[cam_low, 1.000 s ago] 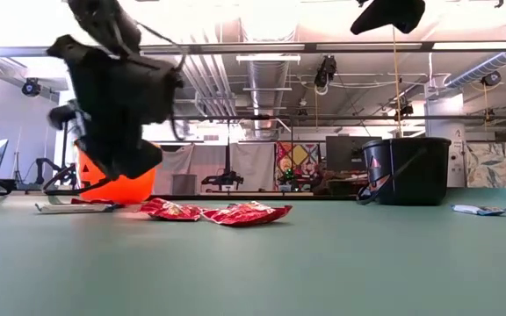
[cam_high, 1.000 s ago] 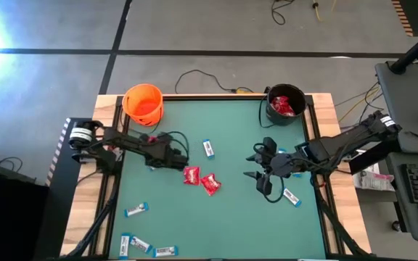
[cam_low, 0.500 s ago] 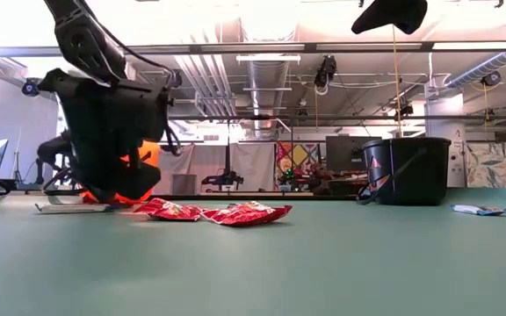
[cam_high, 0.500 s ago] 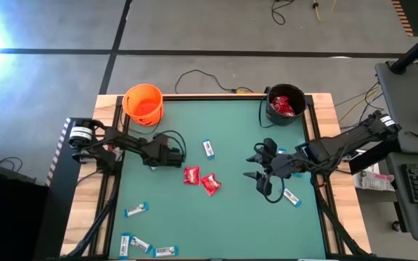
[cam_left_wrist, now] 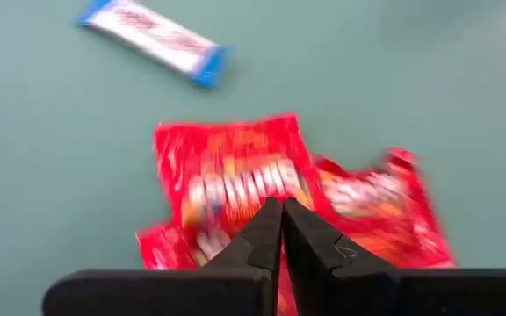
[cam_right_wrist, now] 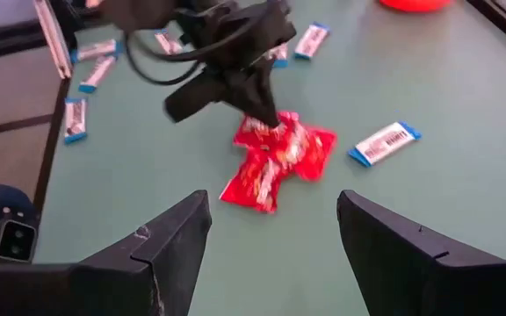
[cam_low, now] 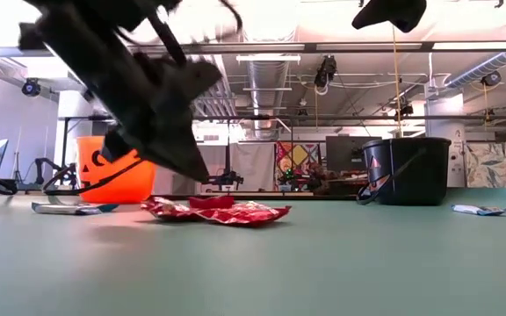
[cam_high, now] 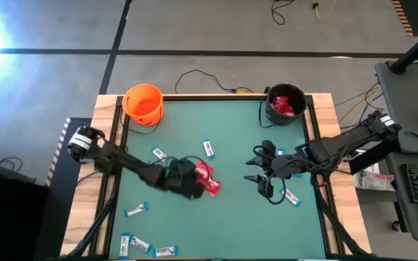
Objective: Sort candy by brand, put in halloween buckets
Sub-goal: Put the red candy into the black bucket
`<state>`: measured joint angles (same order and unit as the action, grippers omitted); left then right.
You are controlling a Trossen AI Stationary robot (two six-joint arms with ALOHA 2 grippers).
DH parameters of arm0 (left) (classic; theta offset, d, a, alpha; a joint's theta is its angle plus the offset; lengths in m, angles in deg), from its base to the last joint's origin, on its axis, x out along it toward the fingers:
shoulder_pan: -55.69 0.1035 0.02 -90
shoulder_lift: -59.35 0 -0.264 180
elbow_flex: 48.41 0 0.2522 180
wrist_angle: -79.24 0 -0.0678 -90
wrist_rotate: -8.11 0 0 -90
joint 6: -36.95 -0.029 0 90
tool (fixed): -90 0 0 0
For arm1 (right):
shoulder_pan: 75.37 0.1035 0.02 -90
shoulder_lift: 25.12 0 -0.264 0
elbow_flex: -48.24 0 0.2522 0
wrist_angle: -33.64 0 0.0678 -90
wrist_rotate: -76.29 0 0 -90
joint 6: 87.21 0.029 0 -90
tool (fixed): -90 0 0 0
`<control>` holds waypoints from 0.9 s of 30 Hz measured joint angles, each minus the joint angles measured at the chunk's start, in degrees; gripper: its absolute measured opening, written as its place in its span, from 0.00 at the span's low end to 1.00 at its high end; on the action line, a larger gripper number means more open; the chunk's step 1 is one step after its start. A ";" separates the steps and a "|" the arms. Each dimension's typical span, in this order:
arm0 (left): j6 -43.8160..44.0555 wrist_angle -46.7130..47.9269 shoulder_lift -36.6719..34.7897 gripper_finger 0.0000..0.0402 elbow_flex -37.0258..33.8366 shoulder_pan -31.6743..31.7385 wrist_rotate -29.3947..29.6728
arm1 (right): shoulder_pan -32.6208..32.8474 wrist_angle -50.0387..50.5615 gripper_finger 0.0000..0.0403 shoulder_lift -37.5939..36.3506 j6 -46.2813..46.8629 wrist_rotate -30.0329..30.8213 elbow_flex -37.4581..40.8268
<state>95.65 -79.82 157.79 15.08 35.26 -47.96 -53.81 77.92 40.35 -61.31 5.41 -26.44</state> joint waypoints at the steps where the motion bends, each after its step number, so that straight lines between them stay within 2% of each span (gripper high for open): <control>1: -0.08 1.06 0.00 0.00 0.73 -1.41 1.02 | 0.27 -1.62 0.60 0.00 -0.28 0.07 0.78; 4: 2.09 6.24 -0.01 0.00 2.56 -5.09 4.56 | 1.87 -9.33 0.60 0.29 -2.69 0.38 4.85; 7: 9.16 13.52 -0.06 0.00 3.02 -7.03 6.28 | 3.60 -17.50 0.60 2.95 -3.47 0.41 8.93; 10: 14.88 17.10 1.08 0.00 2.49 -7.51 7.08 | 4.29 -23.52 0.60 8.95 -4.44 2.12 11.35; 13: 15.82 16.06 3.47 0.00 2.30 -8.10 7.04 | 3.97 -27.30 0.60 16.53 -4.89 6.15 11.64; 18: 15.98 13.12 5.73 0.00 2.29 -11.69 8.43 | -0.21 -27.86 0.67 27.04 -3.71 11.18 8.00; 24: 20.63 13.91 5.66 0.00 1.63 -18.58 13.51 | -5.99 -27.85 0.81 35.87 3.95 11.20 1.15; 27: 21.97 15.50 5.64 0.00 1.45 -21.52 14.61 | -8.33 -28.08 0.83 39.74 5.58 10.74 -2.49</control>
<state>117.61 -64.32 163.42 16.52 13.74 -33.34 -62.14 49.83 80.09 -55.73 16.15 -28.93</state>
